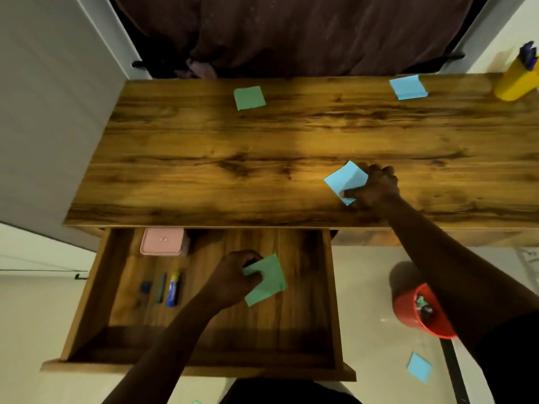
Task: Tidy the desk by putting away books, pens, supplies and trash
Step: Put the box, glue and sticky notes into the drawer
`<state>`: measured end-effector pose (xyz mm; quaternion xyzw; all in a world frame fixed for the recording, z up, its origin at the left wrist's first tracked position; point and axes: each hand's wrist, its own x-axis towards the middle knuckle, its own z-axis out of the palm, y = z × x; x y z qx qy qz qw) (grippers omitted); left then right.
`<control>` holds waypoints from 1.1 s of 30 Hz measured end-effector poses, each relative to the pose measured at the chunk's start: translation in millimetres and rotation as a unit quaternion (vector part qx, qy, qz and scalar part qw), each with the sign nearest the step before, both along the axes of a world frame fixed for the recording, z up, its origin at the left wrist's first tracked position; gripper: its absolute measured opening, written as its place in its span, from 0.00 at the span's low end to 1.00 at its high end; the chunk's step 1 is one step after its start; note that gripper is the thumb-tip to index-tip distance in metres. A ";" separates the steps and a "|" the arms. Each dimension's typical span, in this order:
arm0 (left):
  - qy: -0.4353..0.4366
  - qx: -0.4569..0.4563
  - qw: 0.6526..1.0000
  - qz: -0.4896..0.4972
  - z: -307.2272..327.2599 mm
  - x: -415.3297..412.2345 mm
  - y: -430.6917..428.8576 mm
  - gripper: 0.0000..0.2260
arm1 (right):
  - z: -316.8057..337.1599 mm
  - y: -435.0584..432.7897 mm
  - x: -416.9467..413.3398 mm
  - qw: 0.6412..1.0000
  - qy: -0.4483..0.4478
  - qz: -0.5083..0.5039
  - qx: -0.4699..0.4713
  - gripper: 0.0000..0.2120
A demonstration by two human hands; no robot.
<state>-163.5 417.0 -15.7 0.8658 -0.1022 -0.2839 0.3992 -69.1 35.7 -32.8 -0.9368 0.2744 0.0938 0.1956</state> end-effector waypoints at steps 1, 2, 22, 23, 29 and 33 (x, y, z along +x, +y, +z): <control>0.003 0.011 1.000 0.000 -2.6 -4.3 0.5 0.05 | -1.7 0.4 -0.9 1.000 -0.010 -0.010 0.008 0.48; 0.006 0.018 1.000 0.001 -4.9 -8.2 0.8 0.05 | -1.4 2.1 -2.2 1.000 -0.021 -0.017 0.015 0.46; 0.016 0.079 0.991 -0.107 -63.9 -42.3 28.5 0.09 | 20.1 129.1 -153.6 0.920 0.034 0.296 0.253 0.13; 0.007 0.087 0.990 -0.106 -67.7 -44.1 27.3 0.10 | 14.0 138.6 -160.6 0.918 0.057 0.319 0.228 0.11; -0.011 0.113 0.986 -0.122 -86.8 -56.2 18.4 0.15 | -15.8 173.1 -182.4 0.912 0.158 0.373 0.063 0.13; -0.097 0.233 0.952 -0.173 -94.5 -66.1 18.2 0.28 | -24.4 181.0 -188.0 0.893 0.143 0.422 -0.066 0.15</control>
